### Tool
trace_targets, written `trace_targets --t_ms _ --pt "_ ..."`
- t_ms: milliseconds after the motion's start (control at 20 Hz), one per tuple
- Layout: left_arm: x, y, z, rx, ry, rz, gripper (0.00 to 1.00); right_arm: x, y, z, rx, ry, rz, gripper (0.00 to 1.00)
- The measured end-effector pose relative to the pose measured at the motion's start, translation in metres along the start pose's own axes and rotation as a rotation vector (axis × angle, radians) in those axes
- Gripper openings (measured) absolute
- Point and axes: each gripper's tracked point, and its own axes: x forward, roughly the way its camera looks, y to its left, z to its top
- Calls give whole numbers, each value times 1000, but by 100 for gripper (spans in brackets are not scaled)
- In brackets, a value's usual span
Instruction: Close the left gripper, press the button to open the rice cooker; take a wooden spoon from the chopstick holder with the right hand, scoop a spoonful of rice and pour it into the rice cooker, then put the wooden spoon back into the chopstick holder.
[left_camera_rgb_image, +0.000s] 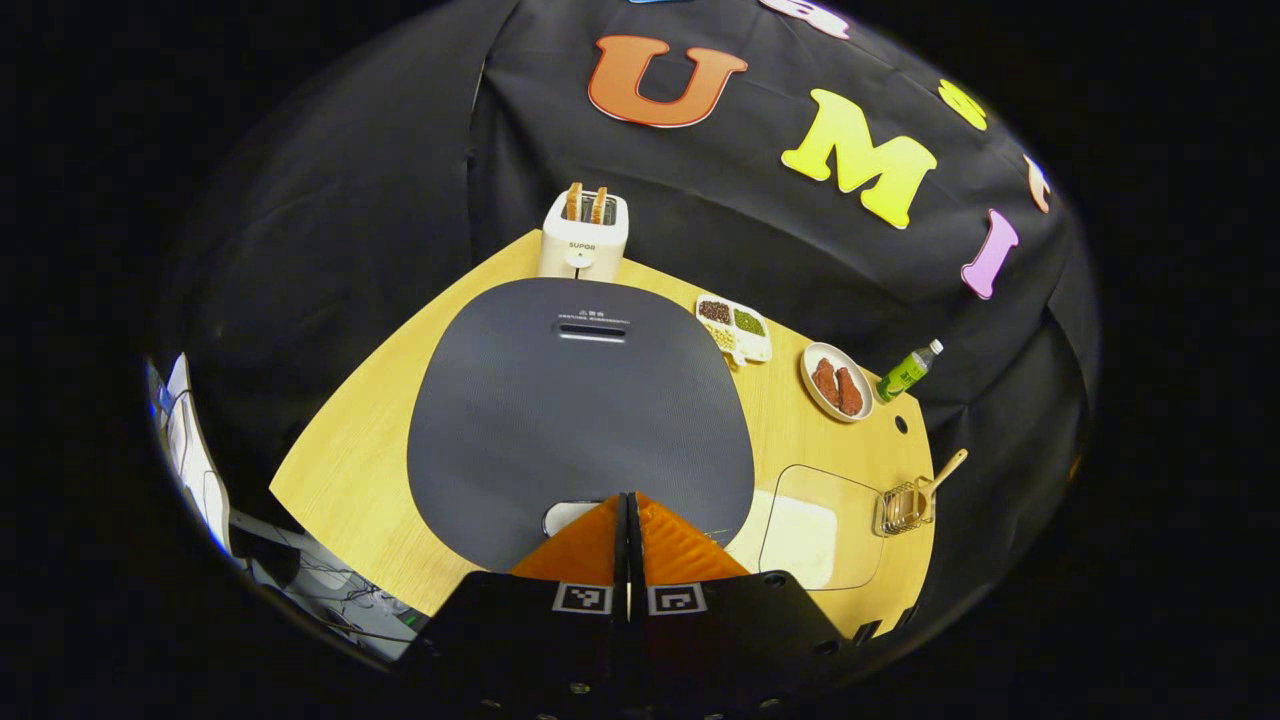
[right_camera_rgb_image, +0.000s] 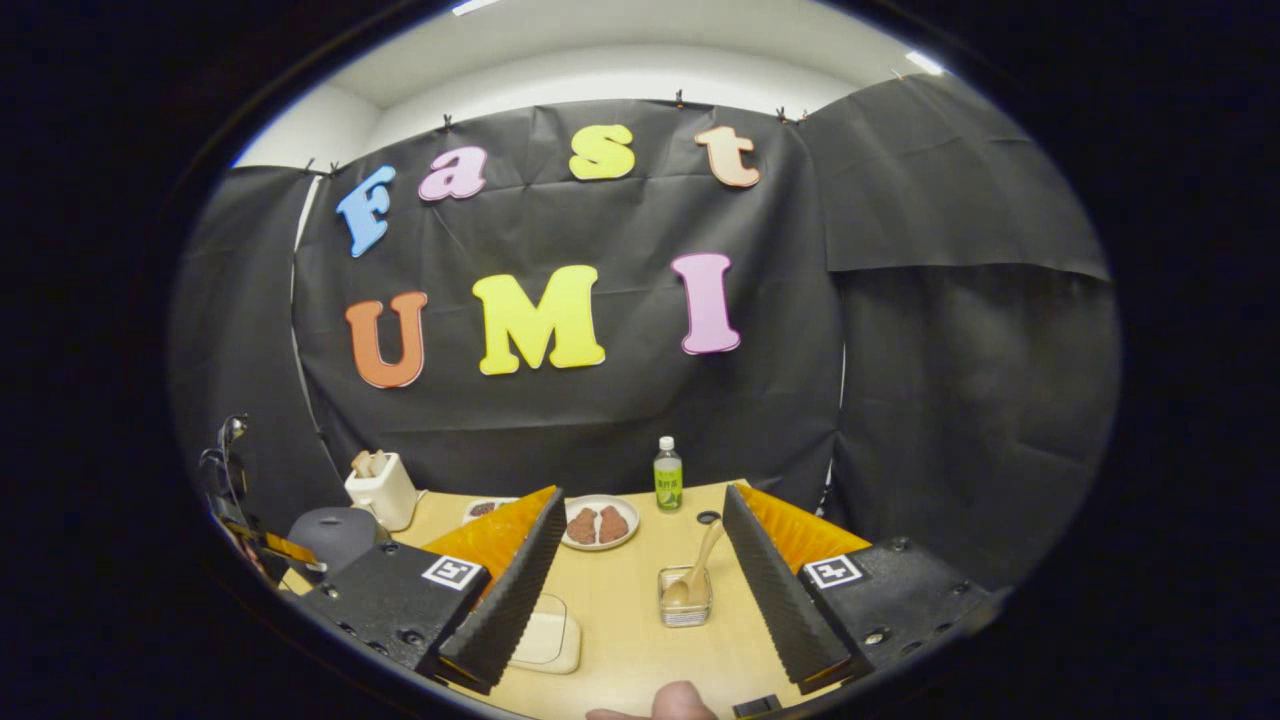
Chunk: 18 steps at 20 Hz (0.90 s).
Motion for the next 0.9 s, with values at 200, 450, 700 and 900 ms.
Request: trace_targets --t_ms 200,450,700,900 --pt "5 1 -3 13 3 -4 0 0 9 -4 -2 13 10 100" --pt "8 5 -9 -79 25 -39 0 0 21 -8 10 23 29 100" --pt "0 1 0 -86 -1 -27 0 -6 26 3 -20 -5 38 100" --pt "-23 -10 29 -91 -122 -36 0 -10 13 17 -40 -47 19 100"
